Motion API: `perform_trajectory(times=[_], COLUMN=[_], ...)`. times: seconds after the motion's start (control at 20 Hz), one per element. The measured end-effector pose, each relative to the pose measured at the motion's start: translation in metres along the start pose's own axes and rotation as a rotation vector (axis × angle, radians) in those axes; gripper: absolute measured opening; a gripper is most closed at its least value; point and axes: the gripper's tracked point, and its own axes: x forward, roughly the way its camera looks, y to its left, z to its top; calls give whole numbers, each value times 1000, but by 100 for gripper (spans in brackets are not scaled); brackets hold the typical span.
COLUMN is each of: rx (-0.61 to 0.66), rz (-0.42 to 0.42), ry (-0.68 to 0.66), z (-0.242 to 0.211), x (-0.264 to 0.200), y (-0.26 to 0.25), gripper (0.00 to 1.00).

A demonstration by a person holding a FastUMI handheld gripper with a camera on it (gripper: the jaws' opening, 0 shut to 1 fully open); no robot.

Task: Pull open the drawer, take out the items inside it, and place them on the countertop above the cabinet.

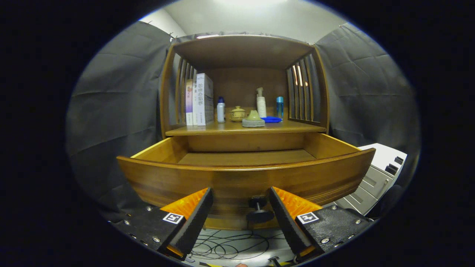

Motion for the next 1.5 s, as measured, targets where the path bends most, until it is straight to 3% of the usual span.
perform_trajectory(times=[0.6,1.5], rx=[49,71], rz=[48,43], ry=[4,-44], z=[-1,44], x=[16,140], y=[-5,-2], gripper=[94,94])
